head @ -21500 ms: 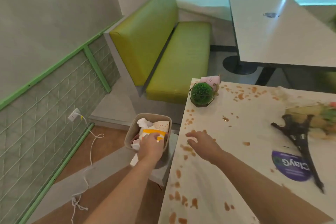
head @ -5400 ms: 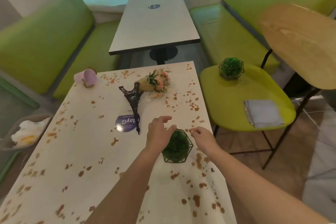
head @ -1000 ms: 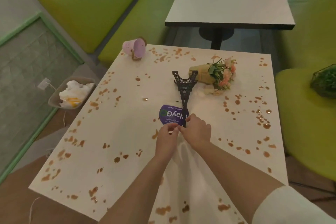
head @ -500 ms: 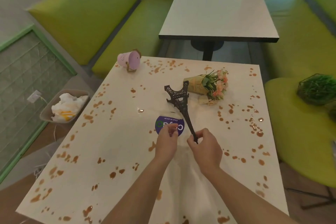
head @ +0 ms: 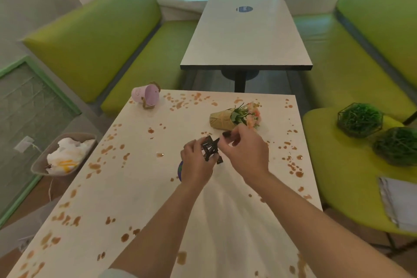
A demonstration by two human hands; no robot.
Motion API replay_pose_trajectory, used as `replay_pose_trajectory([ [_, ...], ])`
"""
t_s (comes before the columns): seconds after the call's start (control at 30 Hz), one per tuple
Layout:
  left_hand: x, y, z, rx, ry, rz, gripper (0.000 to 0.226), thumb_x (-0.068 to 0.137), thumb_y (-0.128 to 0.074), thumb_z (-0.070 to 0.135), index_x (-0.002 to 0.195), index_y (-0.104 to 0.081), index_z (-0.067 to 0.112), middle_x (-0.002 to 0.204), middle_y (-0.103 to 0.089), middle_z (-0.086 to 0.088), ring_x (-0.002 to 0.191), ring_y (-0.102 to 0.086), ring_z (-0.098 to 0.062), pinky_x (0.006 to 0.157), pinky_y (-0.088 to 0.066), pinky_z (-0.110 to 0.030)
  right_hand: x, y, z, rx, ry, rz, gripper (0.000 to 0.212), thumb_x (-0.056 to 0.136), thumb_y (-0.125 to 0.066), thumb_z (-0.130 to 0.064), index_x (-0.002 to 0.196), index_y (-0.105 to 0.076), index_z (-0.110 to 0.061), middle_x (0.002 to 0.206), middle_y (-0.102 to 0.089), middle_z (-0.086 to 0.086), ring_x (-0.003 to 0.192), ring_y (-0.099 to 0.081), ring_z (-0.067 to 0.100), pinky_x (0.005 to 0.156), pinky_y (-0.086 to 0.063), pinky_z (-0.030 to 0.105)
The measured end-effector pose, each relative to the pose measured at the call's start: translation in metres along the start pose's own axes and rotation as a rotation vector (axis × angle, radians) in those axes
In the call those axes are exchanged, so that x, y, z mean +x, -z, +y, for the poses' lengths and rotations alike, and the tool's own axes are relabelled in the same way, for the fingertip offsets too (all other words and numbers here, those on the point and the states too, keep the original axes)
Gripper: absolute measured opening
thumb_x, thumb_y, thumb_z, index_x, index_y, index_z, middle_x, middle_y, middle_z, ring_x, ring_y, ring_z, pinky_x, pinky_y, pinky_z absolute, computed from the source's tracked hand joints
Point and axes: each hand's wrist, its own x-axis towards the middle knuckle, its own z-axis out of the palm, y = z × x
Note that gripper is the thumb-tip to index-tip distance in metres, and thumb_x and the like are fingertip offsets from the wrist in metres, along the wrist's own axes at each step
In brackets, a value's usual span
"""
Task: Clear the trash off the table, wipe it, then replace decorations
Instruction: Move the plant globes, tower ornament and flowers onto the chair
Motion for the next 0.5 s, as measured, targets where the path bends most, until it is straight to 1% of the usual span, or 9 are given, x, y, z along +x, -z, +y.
replay_pose_trajectory([
  [0.07, -0.006, 0.001, 0.004, 0.002, -0.010, -0.003, 0.061, 0.084, -0.070, 0.045, 0.137, -0.049, 0.025, 0.136, -0.044, -0.002, 0.128, -0.035, -0.024, 0.104, -0.038, -0.038, 0.009, 0.019, -0.013, -0.009, 0.039, -0.005, 0.019, 0.083, -0.068, -0.045, 0.078, -0.055, -0.032, 0.074, -0.062, -0.017, 0.069, -0.058, 0.003, 0.061, -0.051, 0.028],
  [0.13, -0.016, 0.001, 0.011, 0.018, -0.034, -0.024, 0.058, 0.081, -0.069, 0.053, 0.130, -0.053, 0.026, 0.123, -0.052, 0.003, 0.118, -0.040, -0.019, 0.094, -0.039, -0.032, 0.017, 0.036, -0.021, 0.008, 0.053, -0.002, 0.019, 0.083, -0.068, -0.047, 0.081, -0.058, -0.030, 0.072, -0.062, -0.018, 0.068, -0.059, 0.004, 0.063, -0.054, 0.032],
  [0.2, -0.026, -0.002, 0.020, -0.009, -0.070, -0.043, 0.055, 0.077, -0.068, 0.060, 0.120, -0.057, 0.028, 0.107, -0.055, 0.009, 0.106, -0.045, -0.014, 0.084, -0.037, -0.028, 0.024, 0.050, -0.023, 0.029, 0.062, 0.010, 0.021, 0.084, -0.068, -0.049, 0.083, -0.061, -0.029, 0.071, -0.063, -0.017, 0.068, -0.061, 0.006, 0.065, -0.057, 0.036],
  [0.27, -0.033, -0.008, 0.030, -0.077, -0.085, -0.071, 0.053, 0.071, -0.063, 0.071, 0.110, -0.060, 0.034, 0.098, -0.058, 0.012, 0.100, -0.051, -0.014, 0.083, -0.046, -0.033, 0.029, 0.063, -0.019, 0.098, 0.051, 0.021, 0.021, 0.084, -0.068, -0.049, 0.084, -0.062, -0.029, 0.073, -0.064, -0.016, 0.070, -0.062, 0.007, 0.066, -0.057, 0.037],
  [0.33, -0.039, -0.015, 0.043, -0.132, -0.068, -0.087, 0.050, 0.066, -0.059, 0.077, 0.100, -0.057, 0.041, 0.094, -0.060, 0.013, 0.097, -0.056, -0.015, 0.083, -0.051, -0.040, 0.030, 0.076, -0.010, 0.225, 0.036, -0.003, 0.022, 0.086, -0.068, -0.049, 0.088, -0.063, -0.027, 0.076, -0.066, -0.013, 0.074, -0.063, 0.007, 0.067, -0.055, 0.029],
  [0.4, -0.046, -0.025, 0.061, -0.183, -0.038, -0.132, 0.042, 0.069, -0.061, 0.075, 0.096, -0.055, 0.044, 0.093, -0.064, 0.015, 0.095, -0.060, -0.014, 0.081, -0.053, -0.040, 0.030, 0.092, 0.007, 0.345, 0.036, -0.037, 0.023, 0.090, -0.063, -0.047, 0.091, -0.066, -0.024, 0.082, -0.067, -0.010, 0.079, -0.062, 0.007, 0.066, -0.049, 0.021],
  [0.43, -0.049, -0.029, 0.070, -0.230, -0.017, -0.167, 0.036, 0.073, -0.065, 0.070, 0.095, -0.054, 0.043, 0.094, -0.065, 0.016, 0.095, -0.062, -0.012, 0.081, -0.053, -0.038, 0.029, 0.097, 0.017, 0.382, 0.029, -0.046, 0.024, 0.093, -0.059, -0.045, 0.092, -0.067, -0.023, 0.084, -0.068, -0.008, 0.081, -0.062, 0.009, 0.067, -0.048, 0.022],
  [0.47, -0.053, -0.033, 0.083, -0.293, 0.006, -0.202, 0.029, 0.077, -0.068, 0.062, 0.094, -0.054, 0.043, 0.094, -0.065, 0.017, 0.095, -0.063, -0.011, 0.083, -0.053, -0.036, 0.028, 0.104, 0.031, 0.392, 0.003, -0.052, 0.025, 0.097, -0.054, -0.042, 0.093, -0.067, -0.021, 0.087, -0.069, -0.005, 0.083, -0.063, 0.013, 0.067, -0.051, 0.028],
  [0.5, -0.055, -0.038, 0.091, -0.351, 0.032, -0.232, 0.023, 0.080, -0.071, 0.055, 0.093, -0.055, 0.044, 0.095, -0.066, 0.018, 0.095, -0.064, -0.011, 0.085, -0.053, -0.035, 0.030, 0.108, 0.047, 0.380, -0.038, -0.075, 0.025, 0.100, -0.049, -0.036, 0.096, -0.068, -0.020, 0.090, -0.069, -0.004, 0.085, -0.063, 0.018, 0.070, -0.054, 0.036],
])
